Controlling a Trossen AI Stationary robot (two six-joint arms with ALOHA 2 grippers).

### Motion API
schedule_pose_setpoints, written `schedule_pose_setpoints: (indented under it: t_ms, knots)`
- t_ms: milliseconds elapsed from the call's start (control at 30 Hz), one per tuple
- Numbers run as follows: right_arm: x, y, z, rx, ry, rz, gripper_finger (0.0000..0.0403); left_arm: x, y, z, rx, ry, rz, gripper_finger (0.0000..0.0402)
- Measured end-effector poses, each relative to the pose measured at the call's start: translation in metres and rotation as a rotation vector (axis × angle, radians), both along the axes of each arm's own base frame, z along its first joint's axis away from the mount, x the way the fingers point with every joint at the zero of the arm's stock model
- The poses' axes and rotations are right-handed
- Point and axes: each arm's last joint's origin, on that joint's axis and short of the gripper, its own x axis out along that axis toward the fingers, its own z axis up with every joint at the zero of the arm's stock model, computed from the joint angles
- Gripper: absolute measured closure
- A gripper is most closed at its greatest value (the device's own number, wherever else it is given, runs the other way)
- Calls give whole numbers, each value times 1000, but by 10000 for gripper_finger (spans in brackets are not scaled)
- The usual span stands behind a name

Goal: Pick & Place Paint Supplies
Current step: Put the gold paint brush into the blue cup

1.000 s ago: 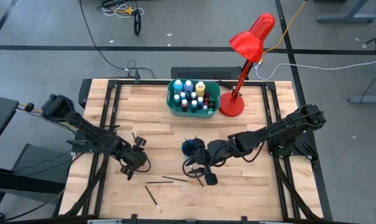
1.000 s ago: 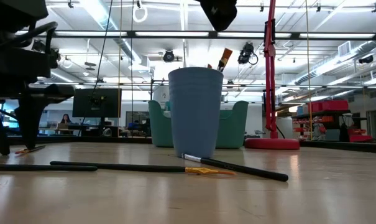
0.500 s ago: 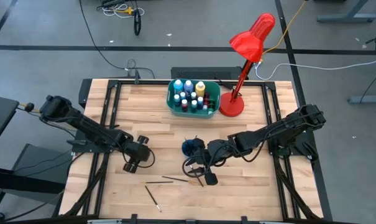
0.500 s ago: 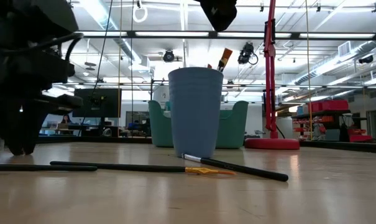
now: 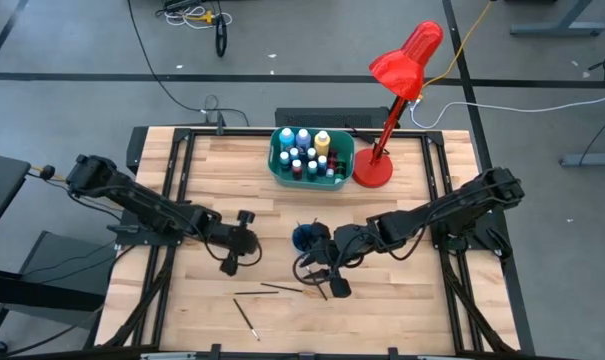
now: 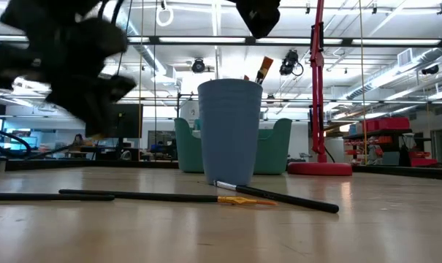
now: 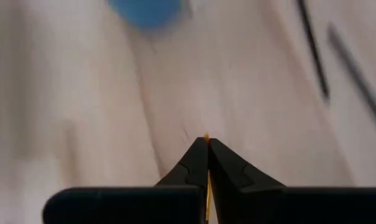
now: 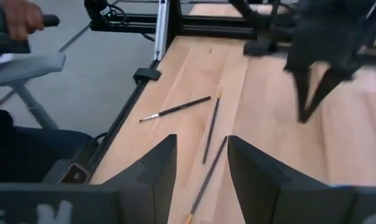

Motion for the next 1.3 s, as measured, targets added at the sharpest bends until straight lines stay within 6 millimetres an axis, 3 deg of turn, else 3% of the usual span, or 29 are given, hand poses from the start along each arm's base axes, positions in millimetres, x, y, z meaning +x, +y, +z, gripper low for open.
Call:
schedule_pose_setpoints:
  t_ms: [267, 467, 600, 833, 1067, 1300]
  knots:
    - [-39, -1, 31, 54, 102, 8, 261, 41, -11, 84, 32, -377, -9, 396]
    - [-68, 3, 56, -35, 28, -141, 276, 54, -23, 139, 49, -732, -72, 397]
    - [-77, 6, 64, -111, -24, -204, 287, 55, -33, 159, 46, -964, -156, 394]
    - [-81, 8, 61, -134, 0, -199, 296, 73, -40, 148, -21, -1018, -174, 396]
    - [-81, 8, 61, -115, 7, -213, 296, 111, -41, 95, -9, -923, -124, 394]
    - [-81, 8, 61, -113, 8, -214, 296, 130, -29, 61, -2, -835, 32, 381]
